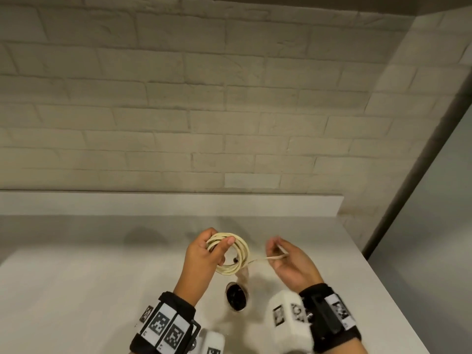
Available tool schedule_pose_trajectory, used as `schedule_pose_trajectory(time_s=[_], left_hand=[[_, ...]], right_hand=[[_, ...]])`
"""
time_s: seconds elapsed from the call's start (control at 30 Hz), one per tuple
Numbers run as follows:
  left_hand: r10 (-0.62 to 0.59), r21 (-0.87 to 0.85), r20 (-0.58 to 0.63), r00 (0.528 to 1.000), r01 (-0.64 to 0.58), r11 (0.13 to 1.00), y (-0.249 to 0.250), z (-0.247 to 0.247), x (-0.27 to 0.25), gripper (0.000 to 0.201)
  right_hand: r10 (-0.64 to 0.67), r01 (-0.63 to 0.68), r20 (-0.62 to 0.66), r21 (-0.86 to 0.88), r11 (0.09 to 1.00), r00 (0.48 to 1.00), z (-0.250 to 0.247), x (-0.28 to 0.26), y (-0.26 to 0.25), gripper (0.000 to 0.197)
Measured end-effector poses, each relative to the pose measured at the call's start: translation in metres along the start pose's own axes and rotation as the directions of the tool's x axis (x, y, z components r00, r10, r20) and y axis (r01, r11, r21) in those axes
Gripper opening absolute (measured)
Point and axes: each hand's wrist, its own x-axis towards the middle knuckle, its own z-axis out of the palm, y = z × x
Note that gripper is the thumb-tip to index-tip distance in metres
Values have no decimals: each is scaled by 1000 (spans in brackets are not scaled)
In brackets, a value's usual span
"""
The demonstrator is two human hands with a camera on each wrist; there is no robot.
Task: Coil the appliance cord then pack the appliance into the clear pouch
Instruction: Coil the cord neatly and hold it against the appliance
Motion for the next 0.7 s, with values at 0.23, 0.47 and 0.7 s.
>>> schedule_pose_trajectory(time_s=[0.23,0.47,0.7], left_hand=[[-4,16,109,994,2,1000,-5,15,-3,24],[6,11,140,990,-7,1000,-3,20,-2,22],[-4,18,75,997,2,1000,-2,5,4,19]], right_hand=[[-237,143,-96,-567,811,967,2,3,-17,49],[-258,289,366,-912,-292,894,5,11,-10,53],[-79,415,410,-865,282,909,-3,-2,-21,36]])
